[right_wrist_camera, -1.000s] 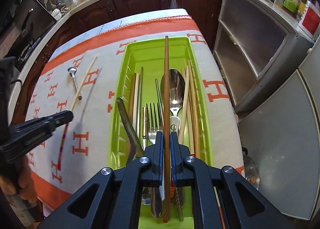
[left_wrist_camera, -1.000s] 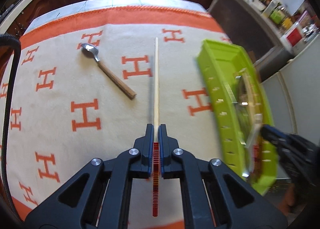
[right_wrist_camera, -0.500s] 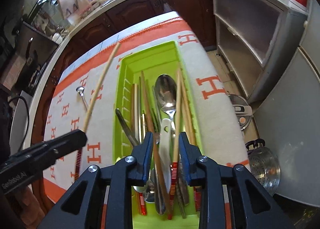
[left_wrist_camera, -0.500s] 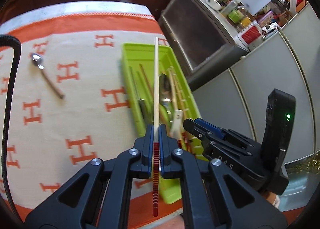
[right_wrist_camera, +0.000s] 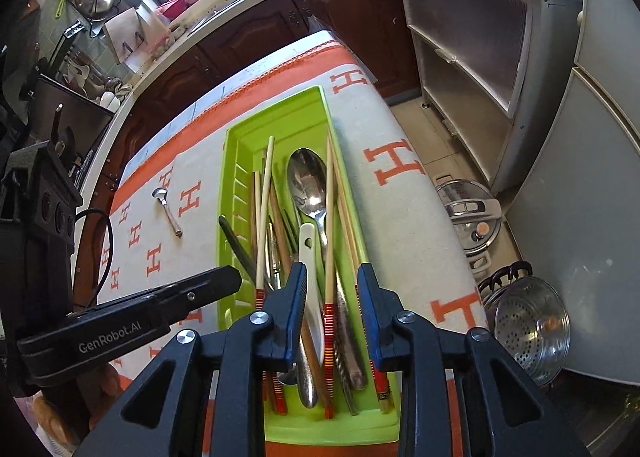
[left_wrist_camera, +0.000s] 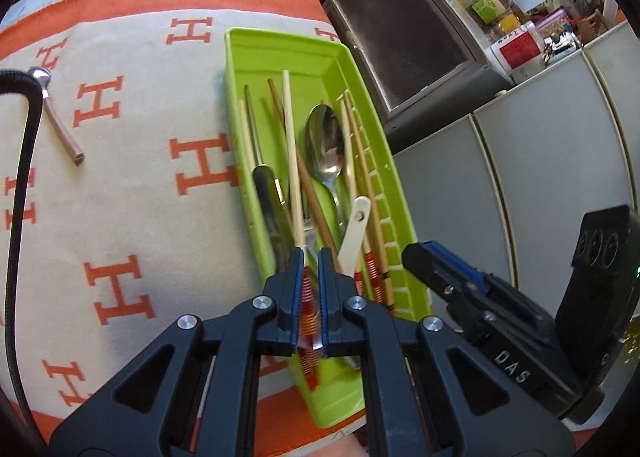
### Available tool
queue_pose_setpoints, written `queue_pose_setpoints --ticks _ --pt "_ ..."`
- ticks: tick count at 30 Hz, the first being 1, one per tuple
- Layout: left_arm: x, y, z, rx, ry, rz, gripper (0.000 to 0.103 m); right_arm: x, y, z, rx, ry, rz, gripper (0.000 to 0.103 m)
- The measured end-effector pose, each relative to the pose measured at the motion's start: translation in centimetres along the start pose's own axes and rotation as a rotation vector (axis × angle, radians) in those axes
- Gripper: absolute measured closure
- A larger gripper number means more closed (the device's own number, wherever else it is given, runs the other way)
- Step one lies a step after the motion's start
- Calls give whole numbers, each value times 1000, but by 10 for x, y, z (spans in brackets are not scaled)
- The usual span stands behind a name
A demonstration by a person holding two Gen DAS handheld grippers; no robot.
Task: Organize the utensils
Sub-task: 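Lower both chopsticks into the green tray and open both tools, then move the right tool to the wooden-handled spoon and close on it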
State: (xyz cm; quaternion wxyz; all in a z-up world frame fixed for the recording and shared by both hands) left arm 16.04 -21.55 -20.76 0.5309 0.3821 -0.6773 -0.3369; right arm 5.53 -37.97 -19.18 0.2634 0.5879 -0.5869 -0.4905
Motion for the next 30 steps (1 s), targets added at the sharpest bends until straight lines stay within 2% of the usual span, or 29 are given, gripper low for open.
queue_pose_setpoints --ticks 7,15,24,30 --pt "-25 24 3 27 -11 -54 100 -25 2 2 -1 57 -19 77" --pt "-81 61 8 74 6 -174 100 -62 -3 3 -22 135 -49 77" --pt "-140 103 8 140 37 -277 99 -122 -8 -6 -31 251 -84 77" --pt "-177 136 -2 196 86 -303 98 -169 -16 -22 -30 328 -97 77"
Point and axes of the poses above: each gripper's, at about its wrist camera, not at the fingertips, and y roughly against the way its jaws point, x to its right, z to its underside, the point moved 8 cm from there along -y, roughly the way its jaws point, and after that the axes turned 4 degrees about y, right-handed, at the moved point
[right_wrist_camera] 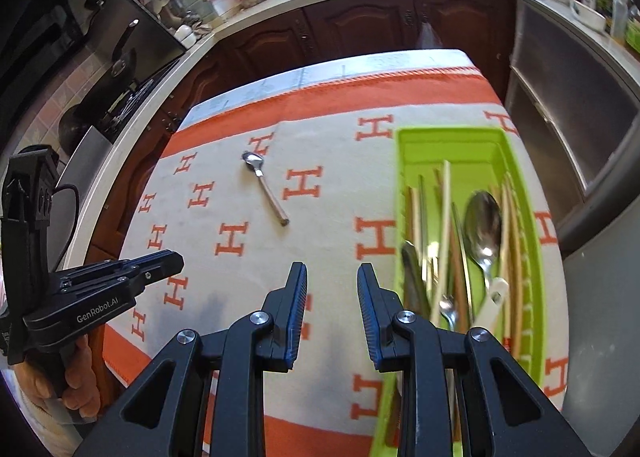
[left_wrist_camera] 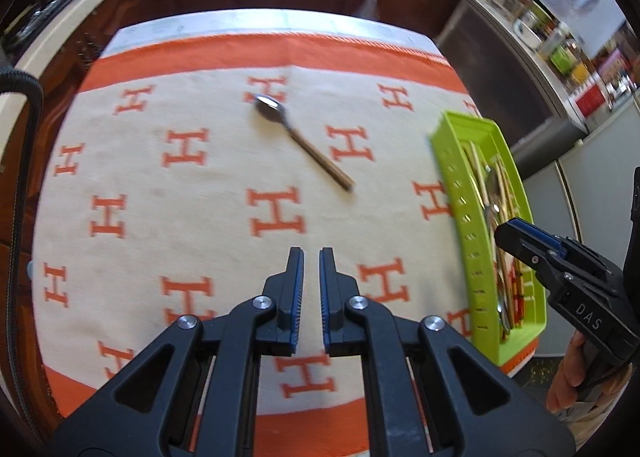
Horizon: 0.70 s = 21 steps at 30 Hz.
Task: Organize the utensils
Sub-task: 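Move the right tool to the wooden-handled spoon and close on it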
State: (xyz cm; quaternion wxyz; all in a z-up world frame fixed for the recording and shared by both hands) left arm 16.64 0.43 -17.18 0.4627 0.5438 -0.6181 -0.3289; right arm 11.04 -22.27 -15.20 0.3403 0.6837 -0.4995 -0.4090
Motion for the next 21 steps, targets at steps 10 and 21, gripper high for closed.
queue_pose_setpoints --ticks 10,21 --pt "-62 -3 -39 50 67 -94 94 -62 -49 -77 -7 128 -52 77" --pt "-108 -46 -50 16 159 -97 78 -102 -171 -109 -82 243 -19 72"
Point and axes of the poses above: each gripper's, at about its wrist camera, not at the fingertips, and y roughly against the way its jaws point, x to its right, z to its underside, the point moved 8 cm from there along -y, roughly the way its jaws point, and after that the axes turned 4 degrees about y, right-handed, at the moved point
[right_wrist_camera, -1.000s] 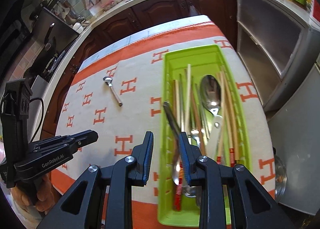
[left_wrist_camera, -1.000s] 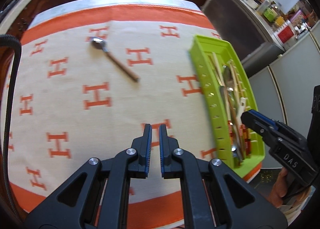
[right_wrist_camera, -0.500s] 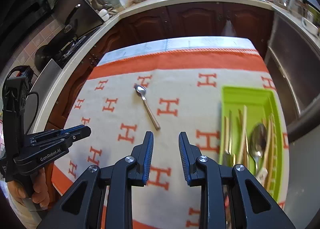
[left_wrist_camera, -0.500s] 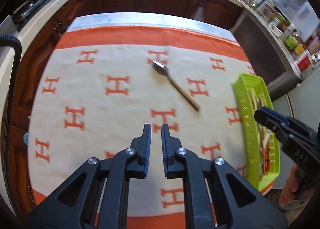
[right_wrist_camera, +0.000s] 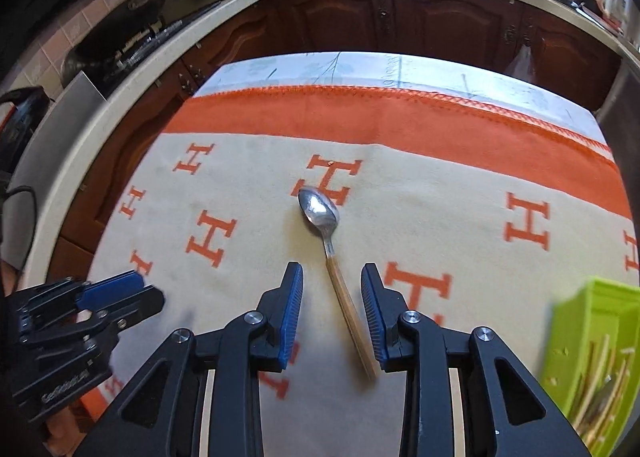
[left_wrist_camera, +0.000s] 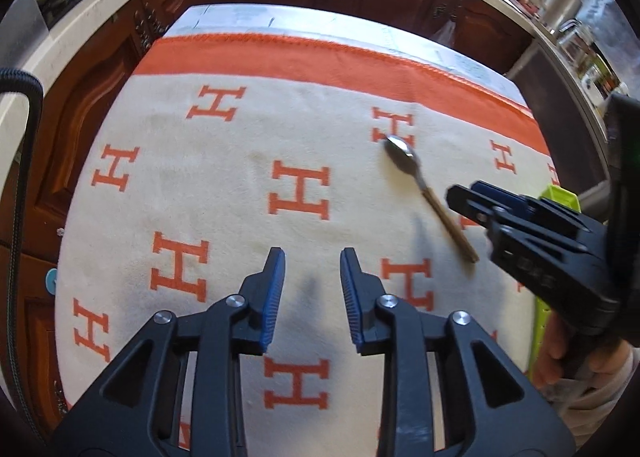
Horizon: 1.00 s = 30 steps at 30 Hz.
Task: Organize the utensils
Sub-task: 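Move the right tool to the wooden-handled spoon and close on it, then carry the wooden-handled spoon into the green tray with the right tool and open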
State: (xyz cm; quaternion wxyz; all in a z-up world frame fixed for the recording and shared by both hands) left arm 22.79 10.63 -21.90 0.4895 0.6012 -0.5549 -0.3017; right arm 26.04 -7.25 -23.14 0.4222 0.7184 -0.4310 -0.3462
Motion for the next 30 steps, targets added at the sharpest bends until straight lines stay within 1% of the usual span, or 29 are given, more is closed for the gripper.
queue_pose_setpoints --ticks 3,5,6,9,10,11,12,13,15,17,20,25,30 --pt "-12 -11 -2 -14 21 -4 78 -3 -26 -6 4 34 48 72" --pt "-18 -16 -1 -23 35 -1 78 -5 -42 -10 -2 41 54 72" --pt "-22 -20 -1 -28 42 0 78 -4 -49 -12 -3 49 74 72" --pt "-30 -27 0 -40 60 8 78 -9 -60 -20 31 91 127 72" --pt "-32 -30 0 -43 64 11 78 -9 -62 -23 44 108 149 74" --pt "-33 -31 0 -45 67 13 78 -10 -63 -24 51 114 161 77" --pt "-34 -33 1 -47 69 17 78 -11 -63 -25 60 115 165 88" --pt "-34 -34 1 -48 69 21 78 -11 -63 -24 64 112 168 97" --pt "-34 -36 2 -52 67 28 78 -11 -61 -24 69 103 175 100" --pt "-31 -37 5 -55 64 34 78 -7 -59 -21 67 75 158 101" --pt "-26 -36 8 -58 54 46 78 0 -52 -13 32 6 108 101" --pt "-8 -24 18 -50 16 64 78 9 -27 17 -19 -113 29 101" --pt "18 -4 35 -28 -48 68 78 9 10 48 -10 -170 -13 101"
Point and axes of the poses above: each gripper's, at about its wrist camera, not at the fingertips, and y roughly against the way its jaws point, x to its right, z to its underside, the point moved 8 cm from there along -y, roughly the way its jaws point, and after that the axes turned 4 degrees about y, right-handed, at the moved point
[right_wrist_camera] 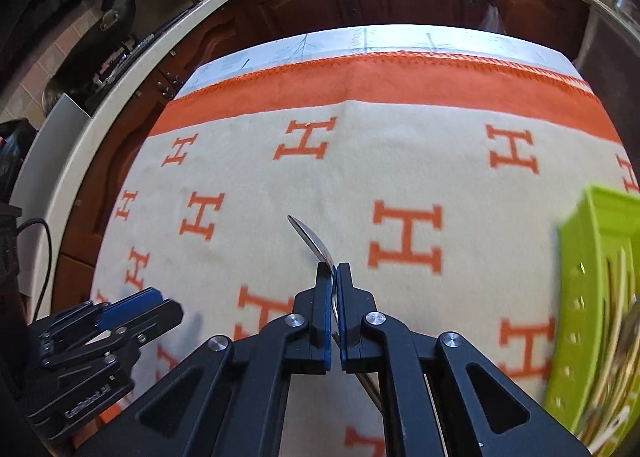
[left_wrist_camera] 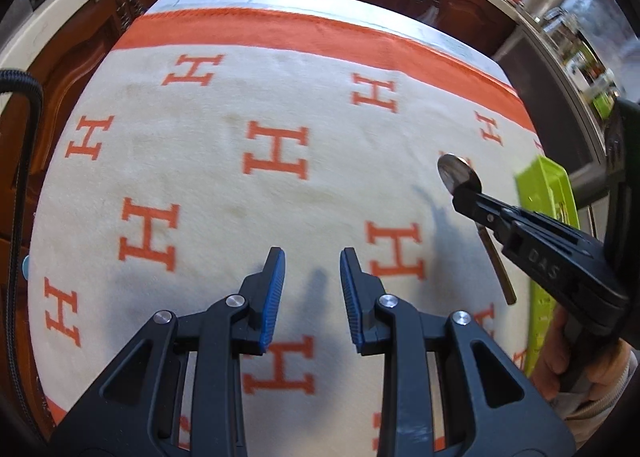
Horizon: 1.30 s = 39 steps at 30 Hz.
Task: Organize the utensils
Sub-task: 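Carry the wooden-handled spoon into the green tray with the right tool and open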
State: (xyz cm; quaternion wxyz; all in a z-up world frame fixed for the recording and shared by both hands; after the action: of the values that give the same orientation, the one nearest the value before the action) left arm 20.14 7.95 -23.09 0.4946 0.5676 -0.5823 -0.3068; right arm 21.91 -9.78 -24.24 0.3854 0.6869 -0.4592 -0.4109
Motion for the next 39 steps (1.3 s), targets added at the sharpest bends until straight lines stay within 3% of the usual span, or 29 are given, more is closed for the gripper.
queue_pose_setpoints --ticks 3,7,13,18,24,31,39 --pt "15 12 13 8 -45 -7 77 4 29 20 24 -21 -11 101" --pt "33 26 32 9 -77 8 62 10 67 46 58 -52 -24 101" --pt "61 49 60 17 -142 -2 56 27 117 79 99 -112 -51 101" --pt "93 61 78 24 -217 7 54 51 153 106 123 -169 -48 101" --pt "133 64 93 34 -297 5 54 109 191 135 163 -271 0 101" --pt "161 67 100 87 -340 3 54 176 205 155 180 -390 60 101" --pt "151 76 83 173 -286 -53 53 204 179 151 150 -446 75 101"
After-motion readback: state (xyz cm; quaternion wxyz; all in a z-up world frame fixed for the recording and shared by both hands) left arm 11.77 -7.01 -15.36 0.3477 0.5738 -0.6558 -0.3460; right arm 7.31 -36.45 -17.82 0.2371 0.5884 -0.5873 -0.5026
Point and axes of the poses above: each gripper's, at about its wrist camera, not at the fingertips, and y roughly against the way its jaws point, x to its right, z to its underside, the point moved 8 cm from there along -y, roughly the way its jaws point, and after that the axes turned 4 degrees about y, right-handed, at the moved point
